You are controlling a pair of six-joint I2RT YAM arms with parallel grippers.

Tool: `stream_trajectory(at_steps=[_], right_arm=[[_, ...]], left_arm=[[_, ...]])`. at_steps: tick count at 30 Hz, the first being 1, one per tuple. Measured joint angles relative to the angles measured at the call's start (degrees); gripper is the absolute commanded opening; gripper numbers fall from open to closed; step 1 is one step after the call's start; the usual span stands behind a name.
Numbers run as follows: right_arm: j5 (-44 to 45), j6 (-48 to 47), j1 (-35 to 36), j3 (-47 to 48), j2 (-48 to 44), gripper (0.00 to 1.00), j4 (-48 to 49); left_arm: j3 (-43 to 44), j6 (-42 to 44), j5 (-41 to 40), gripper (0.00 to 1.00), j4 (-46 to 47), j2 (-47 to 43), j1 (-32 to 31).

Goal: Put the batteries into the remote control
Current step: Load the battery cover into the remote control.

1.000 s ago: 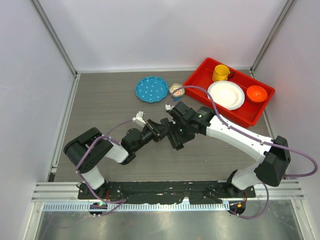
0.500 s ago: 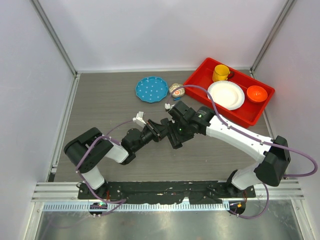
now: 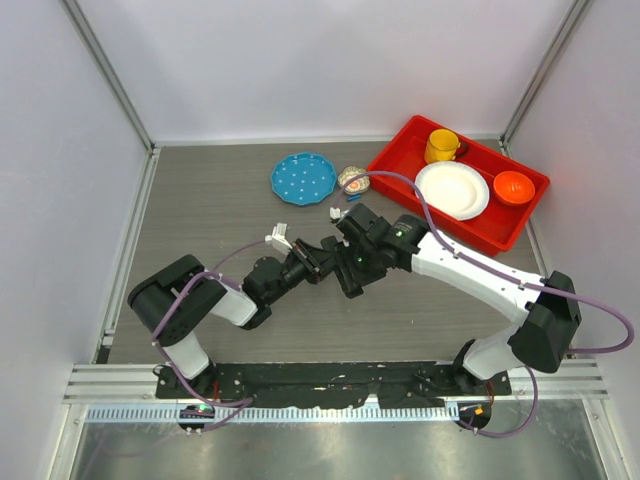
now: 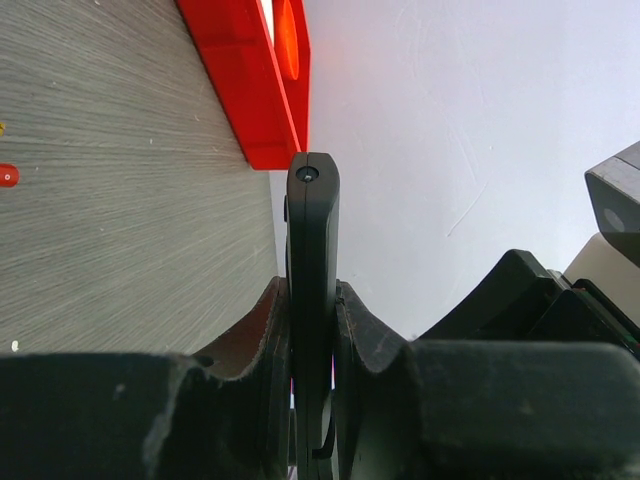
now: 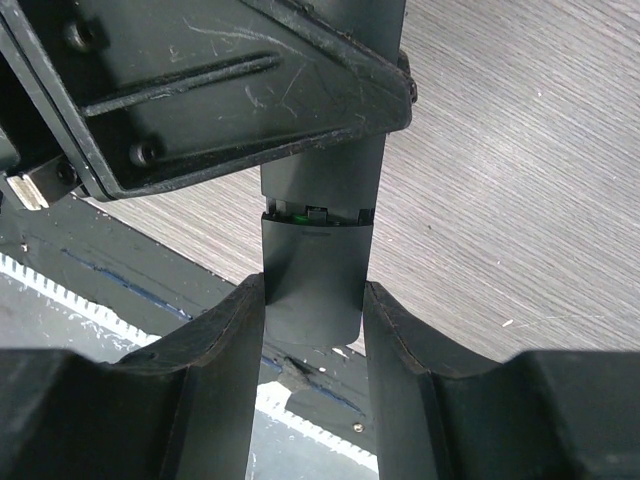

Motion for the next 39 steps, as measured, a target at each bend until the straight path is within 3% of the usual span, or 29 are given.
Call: stream_trajectory(at_steps=[39], right_arm=[[4.6,-1.4,0.6,-1.4,0.0,0.11,0.8]], left_arm=[[1.2,-0.2,1.5,0.0,-1.3,0.6,-0.1]])
